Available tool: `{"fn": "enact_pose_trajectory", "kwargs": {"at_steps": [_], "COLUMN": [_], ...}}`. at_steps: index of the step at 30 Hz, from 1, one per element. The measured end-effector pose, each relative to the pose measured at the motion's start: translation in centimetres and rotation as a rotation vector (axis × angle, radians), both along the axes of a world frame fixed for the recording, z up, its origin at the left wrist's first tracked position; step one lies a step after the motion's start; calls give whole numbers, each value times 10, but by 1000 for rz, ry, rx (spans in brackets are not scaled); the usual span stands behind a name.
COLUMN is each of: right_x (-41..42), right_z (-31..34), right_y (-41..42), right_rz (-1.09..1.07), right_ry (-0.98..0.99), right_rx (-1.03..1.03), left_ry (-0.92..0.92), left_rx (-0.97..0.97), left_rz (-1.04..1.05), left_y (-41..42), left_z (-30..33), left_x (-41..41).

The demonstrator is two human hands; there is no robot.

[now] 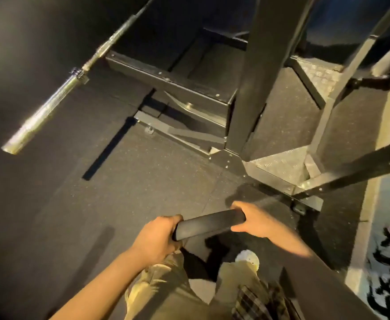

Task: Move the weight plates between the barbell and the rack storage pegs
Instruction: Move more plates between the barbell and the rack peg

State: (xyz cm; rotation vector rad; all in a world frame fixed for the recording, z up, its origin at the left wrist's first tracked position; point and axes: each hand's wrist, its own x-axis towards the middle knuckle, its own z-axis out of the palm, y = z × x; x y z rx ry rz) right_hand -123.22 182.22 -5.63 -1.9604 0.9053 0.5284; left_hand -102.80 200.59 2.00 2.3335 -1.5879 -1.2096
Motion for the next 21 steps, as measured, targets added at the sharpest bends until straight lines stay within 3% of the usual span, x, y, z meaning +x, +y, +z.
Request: {"fn": "enact_pose_trajectory", "kwargs": {"at_steps": [6, 10, 21], "right_x": [191, 298, 504], "right_z": [3, 5, -4], "right_y": [50, 87, 92], "right_rz": [263, 307, 521], "right_ry": [18, -16, -46], "right_rx": [-31, 16, 62], "left_ry": [-28, -45, -49], "left_rx": [79, 113, 162], "left_rz": [178, 292, 465], "left_y": [83, 127, 150], "left_z": [-11, -8, 8], "left_x": [147, 239, 384]}}
